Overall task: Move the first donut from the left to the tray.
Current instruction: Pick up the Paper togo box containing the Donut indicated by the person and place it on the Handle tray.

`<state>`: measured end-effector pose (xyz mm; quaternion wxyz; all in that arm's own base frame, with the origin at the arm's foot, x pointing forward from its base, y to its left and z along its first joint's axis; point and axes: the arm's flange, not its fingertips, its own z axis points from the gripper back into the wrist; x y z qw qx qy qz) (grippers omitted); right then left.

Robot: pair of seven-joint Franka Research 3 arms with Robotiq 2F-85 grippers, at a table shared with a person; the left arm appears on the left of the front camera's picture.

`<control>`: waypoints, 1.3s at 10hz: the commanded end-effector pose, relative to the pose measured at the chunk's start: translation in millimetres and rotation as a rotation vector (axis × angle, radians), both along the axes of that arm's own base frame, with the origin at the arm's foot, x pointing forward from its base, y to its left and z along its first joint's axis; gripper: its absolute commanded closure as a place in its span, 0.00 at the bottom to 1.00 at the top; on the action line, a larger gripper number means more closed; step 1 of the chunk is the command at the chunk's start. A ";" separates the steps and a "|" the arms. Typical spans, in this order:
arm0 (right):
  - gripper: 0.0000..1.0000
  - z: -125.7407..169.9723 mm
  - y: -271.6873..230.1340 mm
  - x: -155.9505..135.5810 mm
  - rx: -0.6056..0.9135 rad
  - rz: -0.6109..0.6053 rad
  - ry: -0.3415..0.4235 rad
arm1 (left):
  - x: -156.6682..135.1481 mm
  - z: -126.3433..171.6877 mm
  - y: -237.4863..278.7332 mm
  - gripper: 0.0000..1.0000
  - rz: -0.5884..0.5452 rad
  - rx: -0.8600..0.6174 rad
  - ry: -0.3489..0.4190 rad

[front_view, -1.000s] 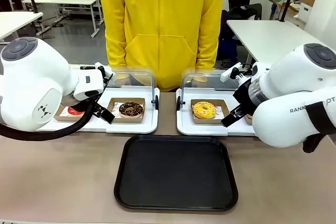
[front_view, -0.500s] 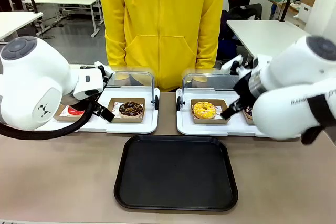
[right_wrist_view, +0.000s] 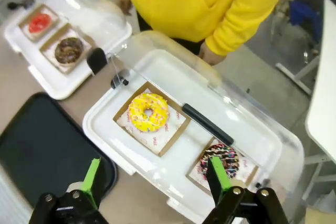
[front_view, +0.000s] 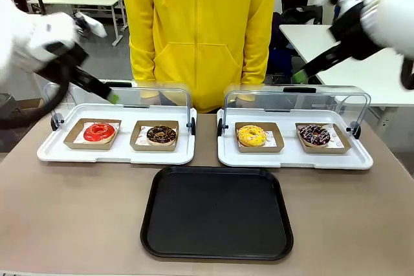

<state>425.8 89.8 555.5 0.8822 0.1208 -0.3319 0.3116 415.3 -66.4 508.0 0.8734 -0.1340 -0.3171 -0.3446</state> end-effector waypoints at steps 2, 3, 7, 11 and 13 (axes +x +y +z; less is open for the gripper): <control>0.00 -5.4 -104.8 15.0 0.073 0.188 0.008 | 20.2 20.4 103.3 0.00 -0.197 -0.117 -0.007; 0.00 -13.2 -131.6 17.4 0.105 0.213 -0.010 | 16.6 21.6 130.3 0.00 -0.215 -0.152 -0.039; 0.00 -28.4 -192.8 -1.2 0.265 0.314 -0.142 | 4.4 1.3 197.8 0.00 -0.323 -0.268 -0.198; 0.00 -39.1 -215.4 -4.2 0.345 0.320 -0.180 | 7.9 -8.7 208.5 0.00 -0.278 -0.307 -0.250; 0.00 -41.2 -216.2 -5.3 0.359 0.320 -0.183 | 4.0 -8.6 210.5 0.00 -0.257 -0.306 -0.264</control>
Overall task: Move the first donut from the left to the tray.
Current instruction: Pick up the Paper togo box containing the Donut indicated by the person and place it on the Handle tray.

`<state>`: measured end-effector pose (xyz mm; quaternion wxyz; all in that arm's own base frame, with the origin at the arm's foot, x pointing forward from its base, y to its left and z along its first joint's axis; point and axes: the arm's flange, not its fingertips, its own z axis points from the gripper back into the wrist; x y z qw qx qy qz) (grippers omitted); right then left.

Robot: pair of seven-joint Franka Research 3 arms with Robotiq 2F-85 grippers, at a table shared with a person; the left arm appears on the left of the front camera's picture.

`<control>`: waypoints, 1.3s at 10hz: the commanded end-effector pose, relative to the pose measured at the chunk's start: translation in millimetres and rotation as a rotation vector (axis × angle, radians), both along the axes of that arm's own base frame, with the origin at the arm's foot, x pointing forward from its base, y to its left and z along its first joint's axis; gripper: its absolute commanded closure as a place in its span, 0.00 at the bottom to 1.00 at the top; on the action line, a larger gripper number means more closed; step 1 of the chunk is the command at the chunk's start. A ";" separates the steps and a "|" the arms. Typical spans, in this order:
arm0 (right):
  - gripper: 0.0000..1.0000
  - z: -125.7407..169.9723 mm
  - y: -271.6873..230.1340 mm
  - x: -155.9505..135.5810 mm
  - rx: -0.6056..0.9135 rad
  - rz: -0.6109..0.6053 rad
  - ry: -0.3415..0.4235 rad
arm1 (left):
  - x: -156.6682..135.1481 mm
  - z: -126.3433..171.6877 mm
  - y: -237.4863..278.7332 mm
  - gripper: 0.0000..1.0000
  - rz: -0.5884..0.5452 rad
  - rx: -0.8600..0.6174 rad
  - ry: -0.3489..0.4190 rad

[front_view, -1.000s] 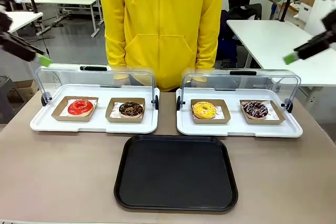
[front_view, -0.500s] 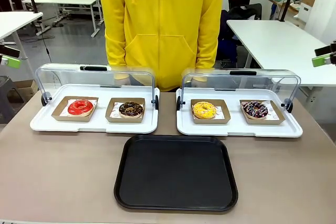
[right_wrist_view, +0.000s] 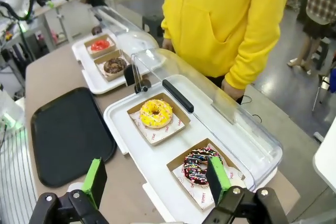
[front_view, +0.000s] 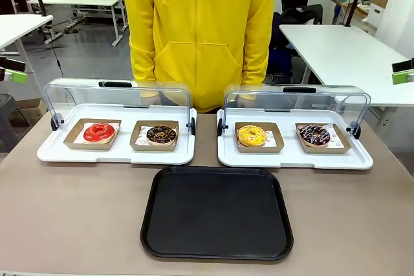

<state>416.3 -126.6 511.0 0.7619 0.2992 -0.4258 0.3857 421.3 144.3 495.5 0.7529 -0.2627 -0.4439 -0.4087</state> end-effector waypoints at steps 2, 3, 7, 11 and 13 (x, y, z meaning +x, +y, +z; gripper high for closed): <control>0.00 0.0 0.0 0.0 0.000 0.000 0.000 | 0.0 0.0 0.0 0.00 0.000 0.000 0.000; 0.00 0.0 0.0 0.0 0.000 0.000 0.000 | 0.0 0.0 0.0 0.00 0.000 0.000 0.000; 0.00 0.0 0.0 0.0 0.000 0.000 0.000 | 0.0 0.0 0.0 0.00 0.000 0.000 0.000; 0.00 0.0 0.0 0.0 0.000 0.000 0.000 | 0.0 0.0 0.0 0.00 0.000 0.000 0.000; 0.00 0.0 0.0 0.0 0.000 0.000 0.000 | 0.0 0.0 0.0 0.00 0.000 0.000 0.000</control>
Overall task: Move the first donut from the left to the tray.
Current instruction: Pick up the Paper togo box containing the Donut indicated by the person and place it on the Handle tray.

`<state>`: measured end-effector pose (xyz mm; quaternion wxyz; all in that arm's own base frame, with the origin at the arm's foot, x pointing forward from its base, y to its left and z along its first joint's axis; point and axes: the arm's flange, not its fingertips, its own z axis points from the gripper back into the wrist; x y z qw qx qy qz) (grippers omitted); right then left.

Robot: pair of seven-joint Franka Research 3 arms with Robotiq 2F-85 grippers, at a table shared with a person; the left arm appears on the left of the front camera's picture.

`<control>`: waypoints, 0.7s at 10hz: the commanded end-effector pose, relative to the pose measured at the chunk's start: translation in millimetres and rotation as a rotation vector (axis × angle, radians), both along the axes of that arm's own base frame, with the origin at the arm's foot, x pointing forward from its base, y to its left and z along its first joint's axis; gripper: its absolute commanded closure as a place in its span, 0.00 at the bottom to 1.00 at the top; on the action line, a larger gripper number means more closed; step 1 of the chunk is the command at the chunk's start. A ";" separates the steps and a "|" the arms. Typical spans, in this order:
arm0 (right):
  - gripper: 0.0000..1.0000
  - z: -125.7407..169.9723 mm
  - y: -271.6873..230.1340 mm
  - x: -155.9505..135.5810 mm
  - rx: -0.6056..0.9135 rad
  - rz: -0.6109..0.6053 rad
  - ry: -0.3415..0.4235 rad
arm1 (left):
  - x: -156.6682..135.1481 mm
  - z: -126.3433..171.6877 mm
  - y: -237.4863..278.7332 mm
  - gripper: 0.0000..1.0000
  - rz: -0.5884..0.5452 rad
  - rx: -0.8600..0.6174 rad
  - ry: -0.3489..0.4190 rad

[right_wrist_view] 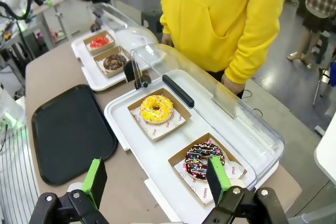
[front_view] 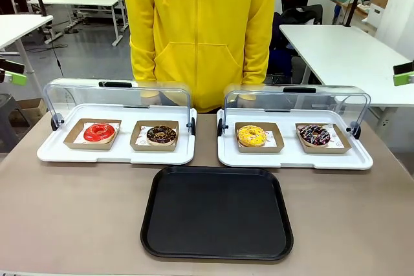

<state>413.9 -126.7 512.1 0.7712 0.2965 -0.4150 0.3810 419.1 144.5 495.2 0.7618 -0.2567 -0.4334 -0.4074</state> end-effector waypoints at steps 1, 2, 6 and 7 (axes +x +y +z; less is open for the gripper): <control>0.00 -1.1 0.2 2.4 0.014 0.010 -0.025 | 2.2 0.3 -0.2 0.00 -0.009 -0.021 -0.019; 0.00 -1.1 0.2 2.4 0.014 0.010 -0.025 | 2.2 0.3 -0.2 0.00 -0.009 -0.021 -0.019; 0.00 -1.1 0.2 2.4 0.014 0.010 -0.025 | 2.2 0.3 -0.2 0.00 -0.009 -0.021 -0.019; 0.00 -1.1 0.2 2.4 0.014 0.010 -0.025 | 2.2 0.3 -0.2 0.00 -0.009 -0.021 -0.019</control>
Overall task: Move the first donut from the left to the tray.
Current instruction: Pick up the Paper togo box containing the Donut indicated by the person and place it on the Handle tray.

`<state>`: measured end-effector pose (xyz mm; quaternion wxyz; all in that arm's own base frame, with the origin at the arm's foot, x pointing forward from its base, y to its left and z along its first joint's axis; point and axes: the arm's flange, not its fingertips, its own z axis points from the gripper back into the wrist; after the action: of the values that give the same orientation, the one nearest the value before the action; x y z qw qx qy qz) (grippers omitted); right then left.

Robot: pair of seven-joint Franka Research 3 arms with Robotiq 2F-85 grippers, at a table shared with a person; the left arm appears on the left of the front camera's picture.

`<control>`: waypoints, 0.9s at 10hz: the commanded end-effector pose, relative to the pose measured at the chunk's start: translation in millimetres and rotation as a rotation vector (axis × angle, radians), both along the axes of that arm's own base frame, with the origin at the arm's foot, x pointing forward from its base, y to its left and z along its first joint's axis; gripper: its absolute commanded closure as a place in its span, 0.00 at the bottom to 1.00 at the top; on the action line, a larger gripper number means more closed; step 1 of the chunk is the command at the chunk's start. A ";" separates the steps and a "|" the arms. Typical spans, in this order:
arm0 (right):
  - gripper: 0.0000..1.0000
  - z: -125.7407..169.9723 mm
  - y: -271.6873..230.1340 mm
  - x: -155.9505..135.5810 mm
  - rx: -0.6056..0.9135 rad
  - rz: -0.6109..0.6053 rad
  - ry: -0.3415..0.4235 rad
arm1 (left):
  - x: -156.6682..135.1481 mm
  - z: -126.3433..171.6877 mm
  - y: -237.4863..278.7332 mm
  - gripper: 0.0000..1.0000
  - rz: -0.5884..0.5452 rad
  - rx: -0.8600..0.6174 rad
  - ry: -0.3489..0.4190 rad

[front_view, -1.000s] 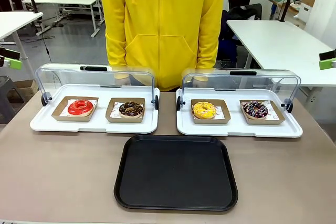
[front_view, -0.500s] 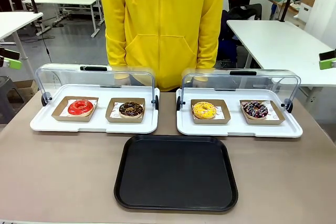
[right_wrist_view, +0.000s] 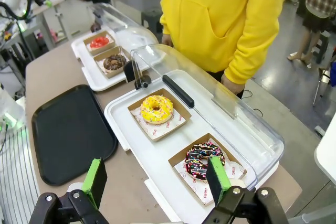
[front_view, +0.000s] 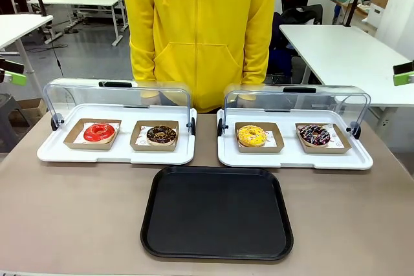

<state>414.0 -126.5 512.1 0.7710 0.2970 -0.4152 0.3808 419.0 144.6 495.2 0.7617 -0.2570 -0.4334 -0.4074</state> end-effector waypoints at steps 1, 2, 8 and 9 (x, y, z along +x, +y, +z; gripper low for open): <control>0.00 -1.1 -0.1 2.3 0.013 0.010 -0.025 | 2.3 0.3 -0.4 0.00 -0.009 -0.021 -0.020; 0.00 -1.1 -0.1 2.3 0.013 0.010 -0.025 | 2.3 0.3 -0.4 0.00 -0.009 -0.021 -0.020; 0.00 -1.1 -0.1 2.3 0.013 0.010 -0.025 | 2.3 0.3 -0.4 0.00 -0.009 -0.021 -0.020; 0.00 -1.1 -0.1 2.3 0.013 0.010 -0.025 | 2.3 0.3 -0.4 0.00 -0.009 -0.021 -0.020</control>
<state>414.1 -126.4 512.0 0.7709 0.2973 -0.4152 0.3807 418.9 144.7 495.2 0.7617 -0.2571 -0.4334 -0.4073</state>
